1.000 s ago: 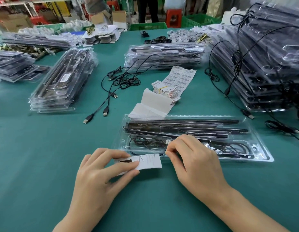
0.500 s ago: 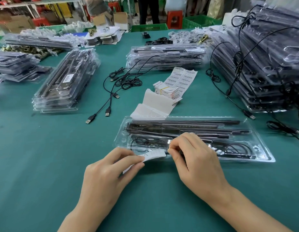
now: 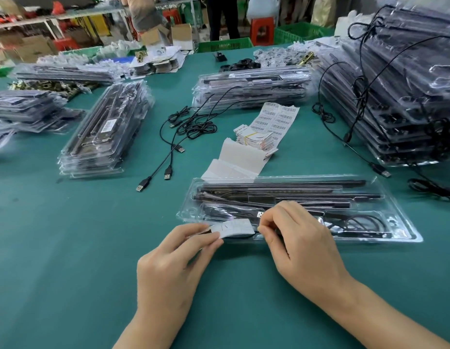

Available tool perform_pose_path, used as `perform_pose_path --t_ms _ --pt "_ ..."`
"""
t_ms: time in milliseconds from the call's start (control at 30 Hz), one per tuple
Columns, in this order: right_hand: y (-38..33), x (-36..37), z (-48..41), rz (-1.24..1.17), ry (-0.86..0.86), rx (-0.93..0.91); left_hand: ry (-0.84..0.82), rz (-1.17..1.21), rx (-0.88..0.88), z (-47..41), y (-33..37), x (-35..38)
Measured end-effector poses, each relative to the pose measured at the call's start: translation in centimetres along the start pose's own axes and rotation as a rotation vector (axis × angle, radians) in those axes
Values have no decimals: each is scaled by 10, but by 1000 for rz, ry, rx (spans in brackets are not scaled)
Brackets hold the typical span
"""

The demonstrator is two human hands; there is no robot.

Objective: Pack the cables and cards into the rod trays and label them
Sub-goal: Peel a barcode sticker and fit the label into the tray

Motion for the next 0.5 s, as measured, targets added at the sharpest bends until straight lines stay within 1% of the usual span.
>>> perform_pose_path --t_ms 200,367,500 --pt "0 2 -1 1 -9 6 47 -14 -2 -1 0 1" --pt "0 6 -1 29 -55 27 27 -163 43 -1 2 7" --pt "0 7 -1 26 -75 29 -36 -368 124 -1 8 15"
Point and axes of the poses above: each hand's wrist, its own z-axis away from the middle knuckle, its own x-axis out of the palm, y = z × x, the point moved 8 cm from there along -z, towards the middle knuckle, and after that the axes turned 6 degrees about -y, right-handed, at the moved point
